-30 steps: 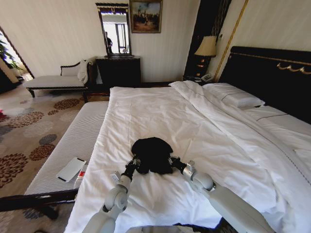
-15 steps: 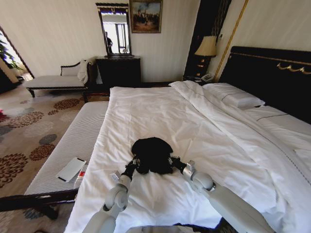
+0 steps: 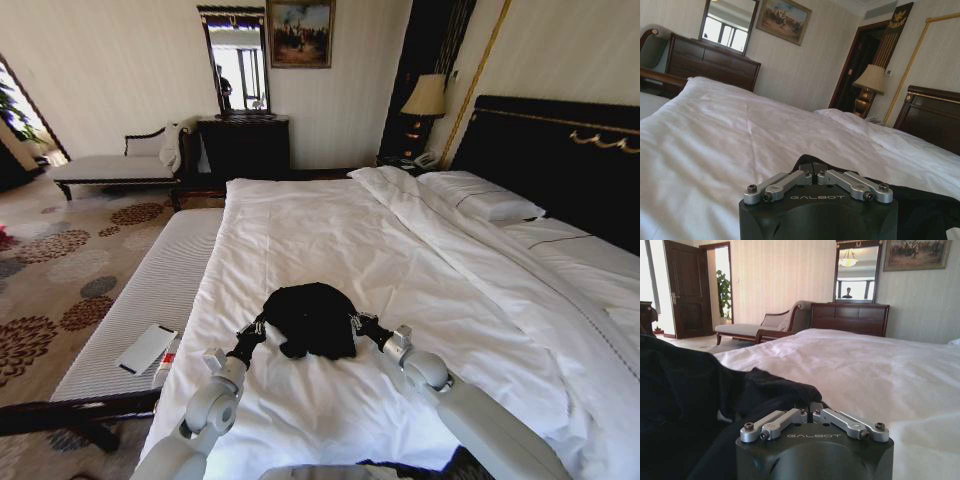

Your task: Fold the clothes on the bed.

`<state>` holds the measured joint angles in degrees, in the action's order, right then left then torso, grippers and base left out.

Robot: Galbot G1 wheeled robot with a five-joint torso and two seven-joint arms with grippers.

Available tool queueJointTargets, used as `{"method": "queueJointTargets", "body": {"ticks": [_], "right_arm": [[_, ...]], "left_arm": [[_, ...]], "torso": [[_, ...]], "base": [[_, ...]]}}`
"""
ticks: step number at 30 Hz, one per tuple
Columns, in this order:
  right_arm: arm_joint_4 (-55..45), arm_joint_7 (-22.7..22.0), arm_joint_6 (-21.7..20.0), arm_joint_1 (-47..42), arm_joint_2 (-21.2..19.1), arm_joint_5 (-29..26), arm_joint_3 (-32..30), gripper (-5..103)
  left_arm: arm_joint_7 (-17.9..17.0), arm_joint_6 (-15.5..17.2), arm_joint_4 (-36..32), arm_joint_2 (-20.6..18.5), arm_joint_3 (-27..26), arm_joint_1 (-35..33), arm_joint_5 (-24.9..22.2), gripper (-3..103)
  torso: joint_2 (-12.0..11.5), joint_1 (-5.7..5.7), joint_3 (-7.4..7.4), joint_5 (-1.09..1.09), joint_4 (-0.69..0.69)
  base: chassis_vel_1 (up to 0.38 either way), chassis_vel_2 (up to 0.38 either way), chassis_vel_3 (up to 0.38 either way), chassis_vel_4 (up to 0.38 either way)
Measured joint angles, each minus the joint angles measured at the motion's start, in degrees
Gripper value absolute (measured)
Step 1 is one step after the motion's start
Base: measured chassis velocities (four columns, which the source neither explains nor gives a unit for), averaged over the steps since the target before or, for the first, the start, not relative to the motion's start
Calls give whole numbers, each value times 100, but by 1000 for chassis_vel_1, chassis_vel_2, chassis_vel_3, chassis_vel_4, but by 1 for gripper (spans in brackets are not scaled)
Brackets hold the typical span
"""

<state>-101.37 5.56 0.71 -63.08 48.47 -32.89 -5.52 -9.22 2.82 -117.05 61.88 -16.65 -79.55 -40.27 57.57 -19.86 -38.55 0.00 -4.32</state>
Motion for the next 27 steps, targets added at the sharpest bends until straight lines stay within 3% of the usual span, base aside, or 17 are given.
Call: {"method": "queueJointTargets", "body": {"ticks": [7, 12, 17, 27], "right_arm": [[-549, -27, -47, -205, -198, 31, -540, 0], [-1167, -117, -162, -449, -428, -37, -1209, 0], [-1810, -228, -310, -800, -550, -244, -1869, 0], [-2806, -431, -502, -1418, -822, -764, -3084, 0]], "left_arm": [[-3, 48, -641, -524, -307, -110, -29, 0], [151, 101, -1303, -1301, -795, -166, -135, 0], [218, 89, -1609, -1832, -1209, -203, -370, 0], [166, 89, -2188, -2311, -1659, -203, -718, 0]], "torso": [[0, 0, 0, -1, 1], [0, 0, 0, 0, 0], [0, 0, 0, -2, 1], [0, 0, 0, 0, 0]], "base": [[0, 0, 0, 0], [0, 0, 0, 0], [0, 0, 0, 0], [0, 0, 0, 0]]}}
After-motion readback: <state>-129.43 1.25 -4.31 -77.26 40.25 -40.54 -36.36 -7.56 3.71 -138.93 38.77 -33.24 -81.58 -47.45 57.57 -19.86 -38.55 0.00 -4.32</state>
